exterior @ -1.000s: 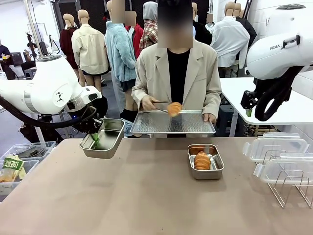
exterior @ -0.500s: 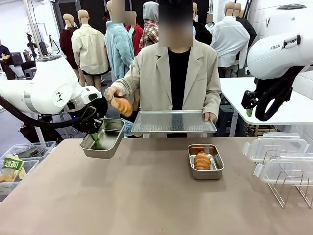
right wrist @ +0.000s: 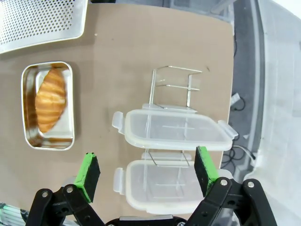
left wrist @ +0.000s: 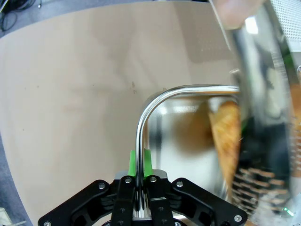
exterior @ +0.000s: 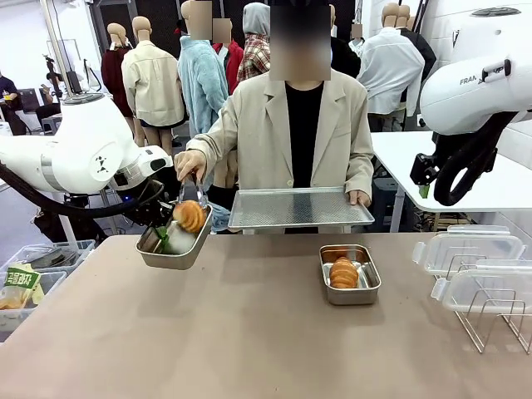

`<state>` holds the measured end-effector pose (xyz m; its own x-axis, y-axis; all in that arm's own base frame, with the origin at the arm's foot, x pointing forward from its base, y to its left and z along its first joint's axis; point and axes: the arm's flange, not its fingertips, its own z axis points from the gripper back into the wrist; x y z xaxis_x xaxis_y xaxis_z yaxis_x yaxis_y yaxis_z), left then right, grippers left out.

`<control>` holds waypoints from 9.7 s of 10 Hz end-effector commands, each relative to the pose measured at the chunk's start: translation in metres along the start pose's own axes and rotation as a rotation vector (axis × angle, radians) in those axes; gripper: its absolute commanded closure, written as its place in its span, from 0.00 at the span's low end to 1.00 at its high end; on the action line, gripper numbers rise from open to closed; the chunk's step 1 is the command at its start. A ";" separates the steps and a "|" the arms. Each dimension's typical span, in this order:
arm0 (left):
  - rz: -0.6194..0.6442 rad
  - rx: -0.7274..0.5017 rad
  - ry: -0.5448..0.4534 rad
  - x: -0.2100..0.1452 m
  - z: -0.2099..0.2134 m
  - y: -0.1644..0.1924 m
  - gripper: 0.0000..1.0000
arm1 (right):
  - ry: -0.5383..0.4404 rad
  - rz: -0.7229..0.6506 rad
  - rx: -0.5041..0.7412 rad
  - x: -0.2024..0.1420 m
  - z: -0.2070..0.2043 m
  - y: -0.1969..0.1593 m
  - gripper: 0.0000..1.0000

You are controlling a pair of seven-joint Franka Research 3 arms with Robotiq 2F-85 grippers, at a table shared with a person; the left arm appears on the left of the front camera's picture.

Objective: Place the bread in airtight containers.
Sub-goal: Once an object is inside an Airtight Container , place the container in the center of the table, then pick up one Airtight Container lid and hand it to the human.

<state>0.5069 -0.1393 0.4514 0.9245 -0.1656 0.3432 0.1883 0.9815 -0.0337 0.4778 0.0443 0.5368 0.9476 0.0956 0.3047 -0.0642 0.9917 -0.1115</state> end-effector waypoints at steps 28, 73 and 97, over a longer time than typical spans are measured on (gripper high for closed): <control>0.066 -0.033 0.045 -0.013 -0.056 0.029 1.00 | 0.010 -0.018 -0.004 0.004 0.001 0.001 0.00; 0.219 -0.025 -0.025 -0.026 0.062 0.197 0.00 | 0.010 -0.018 -0.004 0.004 0.001 0.001 0.00; 0.219 -0.025 -0.025 -0.026 0.062 0.197 0.00 | 0.010 -0.018 -0.004 0.004 0.001 0.001 0.00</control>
<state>0.5005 0.0624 0.4916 0.9366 0.0596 0.3454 -0.0091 0.9892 -0.1462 0.4789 0.0437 0.5369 0.9481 0.0941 0.3038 -0.0628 0.9918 -0.1113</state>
